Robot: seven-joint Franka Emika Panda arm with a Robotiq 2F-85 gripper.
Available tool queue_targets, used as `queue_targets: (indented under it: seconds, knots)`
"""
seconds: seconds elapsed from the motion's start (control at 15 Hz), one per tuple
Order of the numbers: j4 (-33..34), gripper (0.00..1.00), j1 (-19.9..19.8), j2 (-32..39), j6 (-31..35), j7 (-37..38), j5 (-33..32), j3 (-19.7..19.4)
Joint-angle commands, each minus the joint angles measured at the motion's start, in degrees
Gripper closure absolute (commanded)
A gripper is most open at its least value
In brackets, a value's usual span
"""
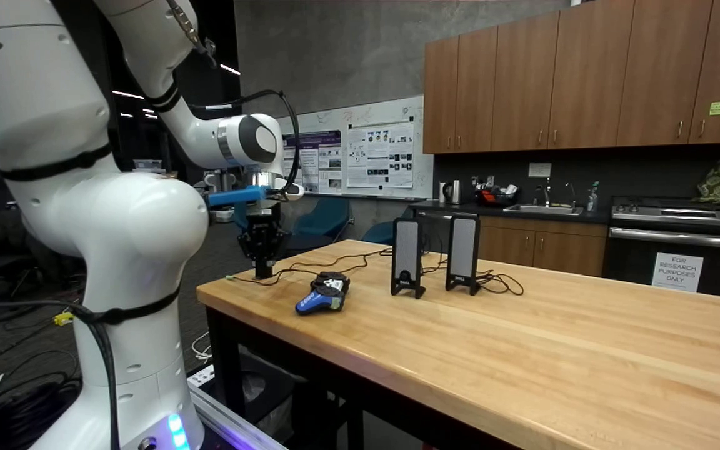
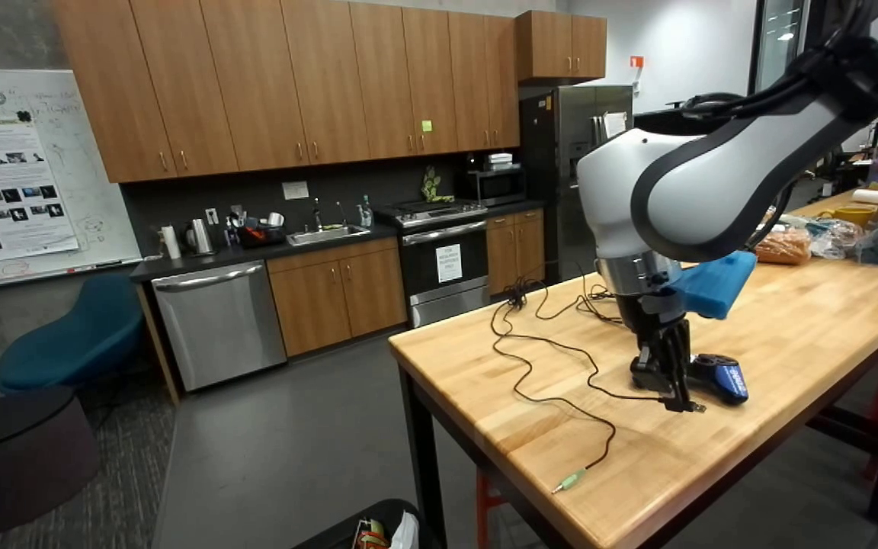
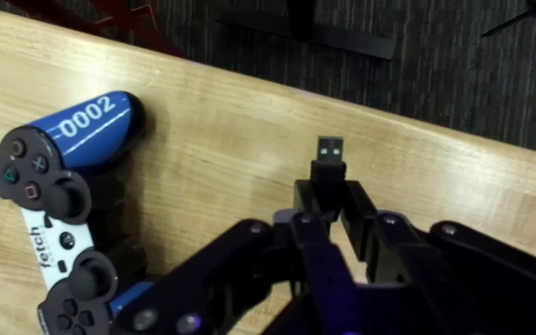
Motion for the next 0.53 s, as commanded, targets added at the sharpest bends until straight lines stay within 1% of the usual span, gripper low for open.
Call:
queue_targets:
  seconds: [0.0, 0.27, 0.47]
  knots:
    - [0.13, 0.5, 1.14, 1.21, -0.13, -1.08, 1.37, 0.08]
    - [0.96, 0.26, 2.02, 2.16, 0.01, -1.65, 1.18, 0.43]
    - [2.08, 0.05, 3.35, 3.33, 0.49, -3.35, 1.26, 1.05]
